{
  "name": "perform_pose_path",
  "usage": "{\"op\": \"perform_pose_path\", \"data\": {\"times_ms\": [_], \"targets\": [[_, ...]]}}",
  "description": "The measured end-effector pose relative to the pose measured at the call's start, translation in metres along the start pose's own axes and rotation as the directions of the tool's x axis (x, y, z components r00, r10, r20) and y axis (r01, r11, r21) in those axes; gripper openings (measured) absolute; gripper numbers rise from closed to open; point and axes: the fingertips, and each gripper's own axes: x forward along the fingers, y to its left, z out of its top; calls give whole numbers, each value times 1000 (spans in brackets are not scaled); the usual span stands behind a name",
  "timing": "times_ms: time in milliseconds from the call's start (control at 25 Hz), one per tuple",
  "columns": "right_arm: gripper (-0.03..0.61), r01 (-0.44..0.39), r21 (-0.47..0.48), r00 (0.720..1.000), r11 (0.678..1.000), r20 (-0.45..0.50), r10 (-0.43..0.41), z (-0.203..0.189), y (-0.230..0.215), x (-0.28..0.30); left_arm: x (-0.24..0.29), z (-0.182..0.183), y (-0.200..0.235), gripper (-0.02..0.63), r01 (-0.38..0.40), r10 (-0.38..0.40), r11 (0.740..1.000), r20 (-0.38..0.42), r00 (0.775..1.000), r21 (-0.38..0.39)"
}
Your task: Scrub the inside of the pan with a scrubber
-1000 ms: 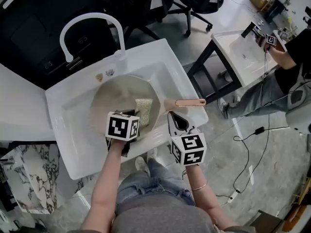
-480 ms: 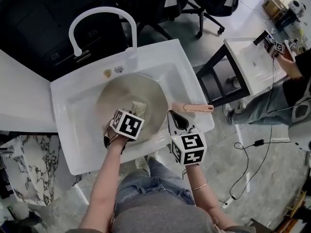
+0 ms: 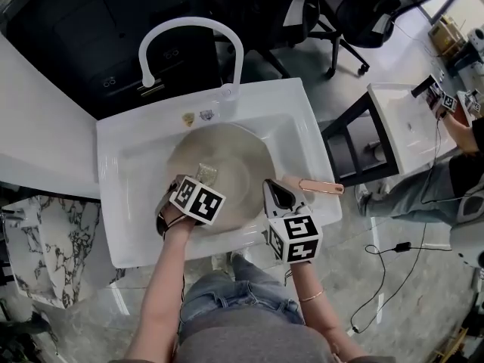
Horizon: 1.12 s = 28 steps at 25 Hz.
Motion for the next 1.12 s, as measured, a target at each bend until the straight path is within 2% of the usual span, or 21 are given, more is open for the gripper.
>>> {"op": "perform_pose_path", "data": {"times_ms": [240, 440, 600, 680, 840, 960, 1120], "targets": [[9, -36, -18, 999, 999, -2, 36, 3, 15, 6, -16, -2, 31, 63, -126, 126, 992, 56, 990, 2], [11, -39, -25, 999, 999, 1, 39, 3, 21, 5, -27, -8, 59, 63, -191, 195, 980, 89, 977, -49], [11, -15, -22, 1000, 1000, 10, 15, 4, 17, -1, -50, 3, 75, 63, -225, 247, 966, 206, 947, -124], [10, 7, -14, 1000, 1000, 17, -7, 4, 14, -5, -62, 13, 75, 63, -186, 230, 967, 284, 931, -174], [9, 57, 7, 998, 998, 20, -57, 0, 4, -16, -77, 33, 61, 63, -12, 120, 965, 400, 909, -263], [10, 91, 24, 996, 996, 22, -92, -4, -2, -26, -85, 48, 42, 63, 95, 47, 954, 459, 887, -283], [11, 134, 44, 991, 990, 25, -135, -11, -9, -40, -89, 65, 3, 63, 194, -31, 943, 509, 860, -270]]}}
